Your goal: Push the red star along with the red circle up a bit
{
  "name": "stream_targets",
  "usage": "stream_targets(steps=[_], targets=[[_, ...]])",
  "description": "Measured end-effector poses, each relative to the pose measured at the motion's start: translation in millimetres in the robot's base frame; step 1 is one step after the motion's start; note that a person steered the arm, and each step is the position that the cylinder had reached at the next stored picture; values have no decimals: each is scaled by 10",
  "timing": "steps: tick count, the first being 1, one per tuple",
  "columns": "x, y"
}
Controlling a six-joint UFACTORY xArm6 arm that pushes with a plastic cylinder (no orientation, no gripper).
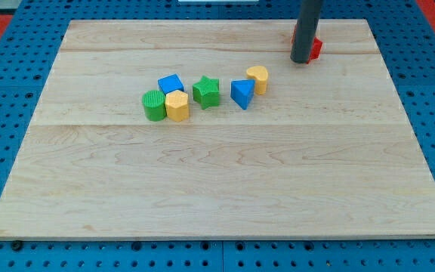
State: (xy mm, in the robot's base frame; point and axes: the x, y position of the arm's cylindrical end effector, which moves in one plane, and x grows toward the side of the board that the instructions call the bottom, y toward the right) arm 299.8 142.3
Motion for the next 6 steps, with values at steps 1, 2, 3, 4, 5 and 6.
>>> stream_targets(steps=[1, 2, 3, 4, 5, 6], targets=[[110, 4], [278, 97], [167, 163], [-51, 163], [-76, 200], [222, 201]])
